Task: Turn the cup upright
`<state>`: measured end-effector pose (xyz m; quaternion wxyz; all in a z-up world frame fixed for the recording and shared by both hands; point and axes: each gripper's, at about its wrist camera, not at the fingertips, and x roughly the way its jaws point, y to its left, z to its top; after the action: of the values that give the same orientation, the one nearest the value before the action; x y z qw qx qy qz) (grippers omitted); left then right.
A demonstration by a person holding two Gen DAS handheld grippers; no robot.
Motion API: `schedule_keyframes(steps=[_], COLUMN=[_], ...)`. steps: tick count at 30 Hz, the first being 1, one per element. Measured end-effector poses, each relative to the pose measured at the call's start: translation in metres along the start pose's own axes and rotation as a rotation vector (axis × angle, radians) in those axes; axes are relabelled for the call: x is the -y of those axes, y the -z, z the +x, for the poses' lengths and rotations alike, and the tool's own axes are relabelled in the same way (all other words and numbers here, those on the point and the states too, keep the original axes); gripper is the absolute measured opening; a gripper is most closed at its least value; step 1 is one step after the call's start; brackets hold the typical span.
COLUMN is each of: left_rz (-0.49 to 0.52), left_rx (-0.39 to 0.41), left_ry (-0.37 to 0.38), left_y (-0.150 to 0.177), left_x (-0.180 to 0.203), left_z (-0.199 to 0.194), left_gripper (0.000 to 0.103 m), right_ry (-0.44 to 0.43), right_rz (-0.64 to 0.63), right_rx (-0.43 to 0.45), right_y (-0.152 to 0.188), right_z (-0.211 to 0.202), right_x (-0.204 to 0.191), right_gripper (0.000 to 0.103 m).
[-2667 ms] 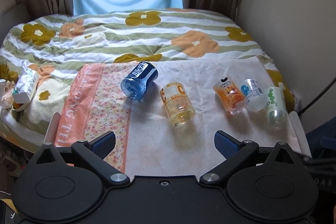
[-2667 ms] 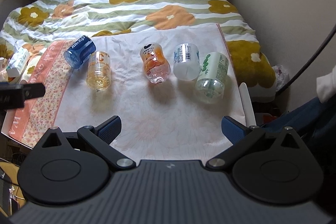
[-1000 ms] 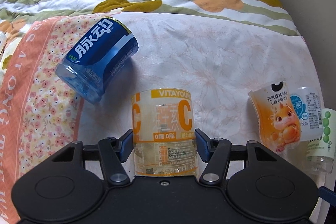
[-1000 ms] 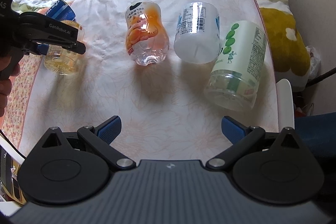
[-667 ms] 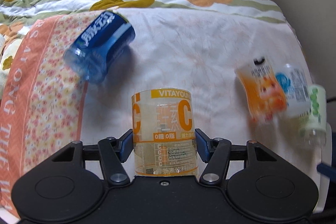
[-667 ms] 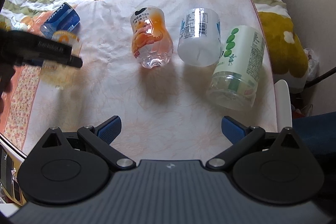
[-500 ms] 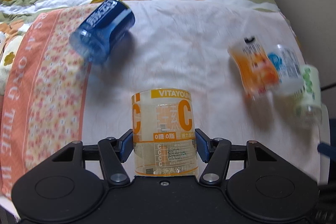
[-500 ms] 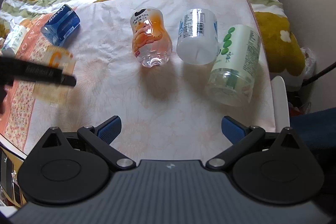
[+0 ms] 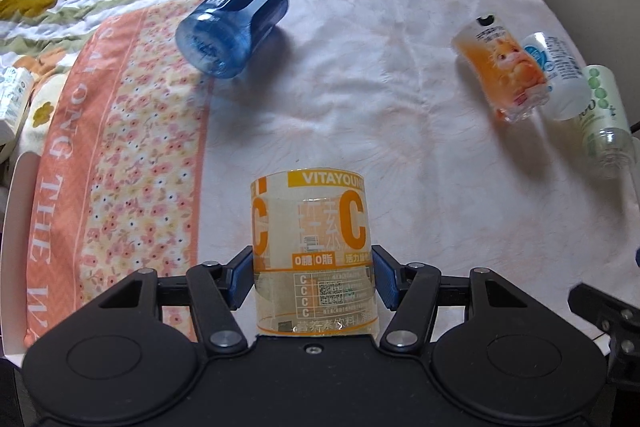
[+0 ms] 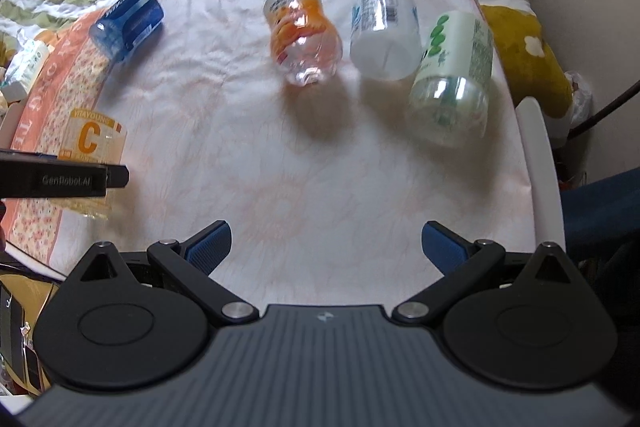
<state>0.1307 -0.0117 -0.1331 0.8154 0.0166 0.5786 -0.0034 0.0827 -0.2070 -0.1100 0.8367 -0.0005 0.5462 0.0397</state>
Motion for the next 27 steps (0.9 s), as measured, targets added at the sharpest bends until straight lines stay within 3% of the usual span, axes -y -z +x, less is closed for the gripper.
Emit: schedule_keyframes(steps=[14,16,18,27], left_rz=[-0.001,0.003,0.004,0.000], left_rx=[0.020,0.027,0.045,0.057], left_ry=[0.007,0.014,0.018,0.058], left_y=[0.008,0.008,0.009,0.019], left_x=[-0.007,-0.008,-0.008,-0.013], left_z=[0.009,0.007,0.003,-0.017], left_gripper=[0.066,0.082,0.091,0.092], right_ry=[0.034,0.035,0.036,0.047], right_rz=[0.019,0.019,0.020,0.018], right_rx=[-0.005,-0.005,-0.004,0.025], right_y=[0.013,0.013,0.014,0.009], right_z=[-0.003,-0.004,-0.004,-0.016], right_x=[-0.012,-0.013,-0.014,-0.024], right_gripper=[0.103,0.103,0.103,0.103])
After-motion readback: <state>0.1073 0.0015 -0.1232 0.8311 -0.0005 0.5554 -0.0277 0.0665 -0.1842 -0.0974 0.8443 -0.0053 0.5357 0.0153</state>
